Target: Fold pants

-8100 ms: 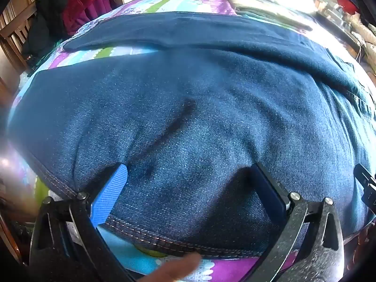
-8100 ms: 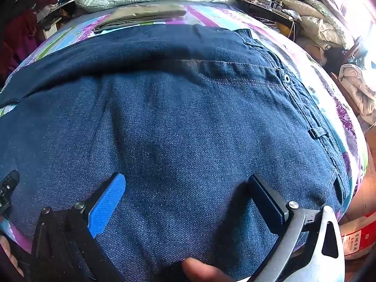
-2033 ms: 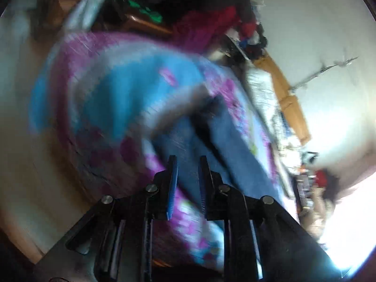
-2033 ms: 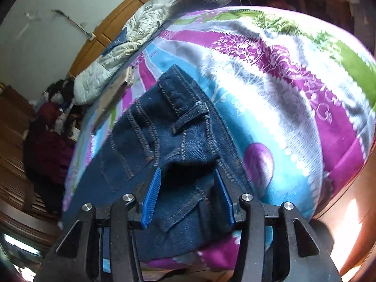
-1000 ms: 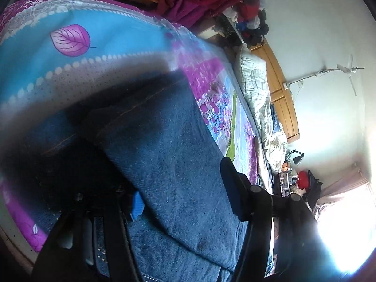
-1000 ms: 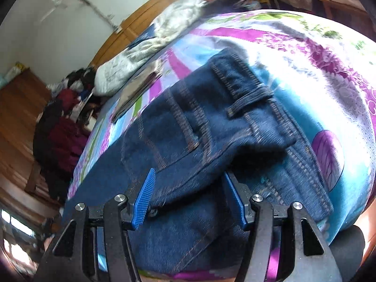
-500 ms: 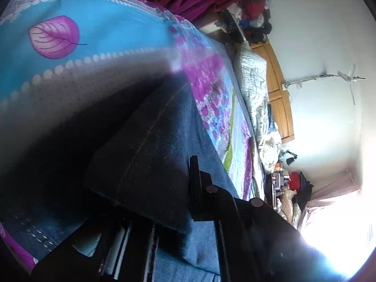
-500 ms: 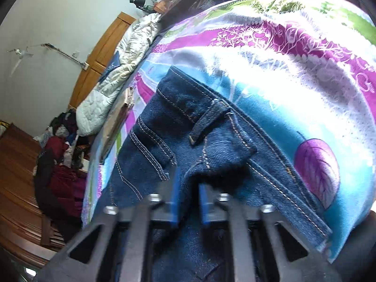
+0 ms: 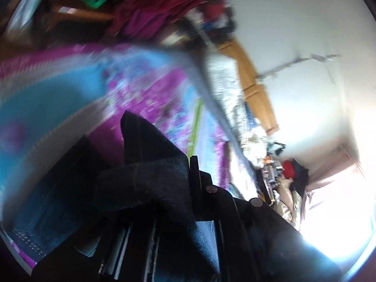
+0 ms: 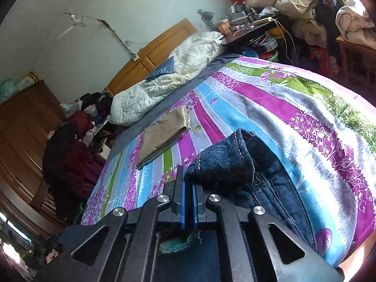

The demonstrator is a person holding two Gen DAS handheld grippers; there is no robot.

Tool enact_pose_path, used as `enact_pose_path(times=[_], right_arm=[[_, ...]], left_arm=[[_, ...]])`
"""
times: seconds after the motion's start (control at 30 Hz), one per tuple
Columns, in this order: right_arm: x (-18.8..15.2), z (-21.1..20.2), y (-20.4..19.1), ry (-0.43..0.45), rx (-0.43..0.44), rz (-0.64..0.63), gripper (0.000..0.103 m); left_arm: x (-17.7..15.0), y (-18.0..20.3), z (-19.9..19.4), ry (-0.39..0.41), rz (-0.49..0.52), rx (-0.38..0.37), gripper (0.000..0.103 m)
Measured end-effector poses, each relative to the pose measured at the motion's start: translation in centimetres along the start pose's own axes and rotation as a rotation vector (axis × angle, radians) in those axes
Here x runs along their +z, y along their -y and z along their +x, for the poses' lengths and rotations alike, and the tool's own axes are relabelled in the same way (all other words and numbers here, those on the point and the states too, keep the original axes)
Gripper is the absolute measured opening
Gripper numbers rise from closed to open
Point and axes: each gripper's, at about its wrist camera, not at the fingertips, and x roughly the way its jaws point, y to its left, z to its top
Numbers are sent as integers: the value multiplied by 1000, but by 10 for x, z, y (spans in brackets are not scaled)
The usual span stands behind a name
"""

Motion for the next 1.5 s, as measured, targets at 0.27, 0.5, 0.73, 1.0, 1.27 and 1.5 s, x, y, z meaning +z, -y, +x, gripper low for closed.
enact_pose_path(times=[0.27,0.5,0.73,1.0,1.27,1.5], right_arm=[[-92,17,78,-213,-199,79,8],[-83,3,78,-181,-173,80,7],[-84,-13,84,-217,-200,82,6],[-78,-63,75,-164,-140,67,4],[-107,-41,101,-240,-244,64,5],[-107,-26,119,-280,-255,73,7]], left_arm=[[-80,-129,-18,-67,-223,133,5],[-60,-90,-13,-51,-11,185,3],[-58,-123,-16,-93,-76,247,5],[-58,-124,-27,-70,-106,231,6],[-56,-136,-40,-60,-124,221,6],[-53,-134,-45,-75,-134,207,10]])
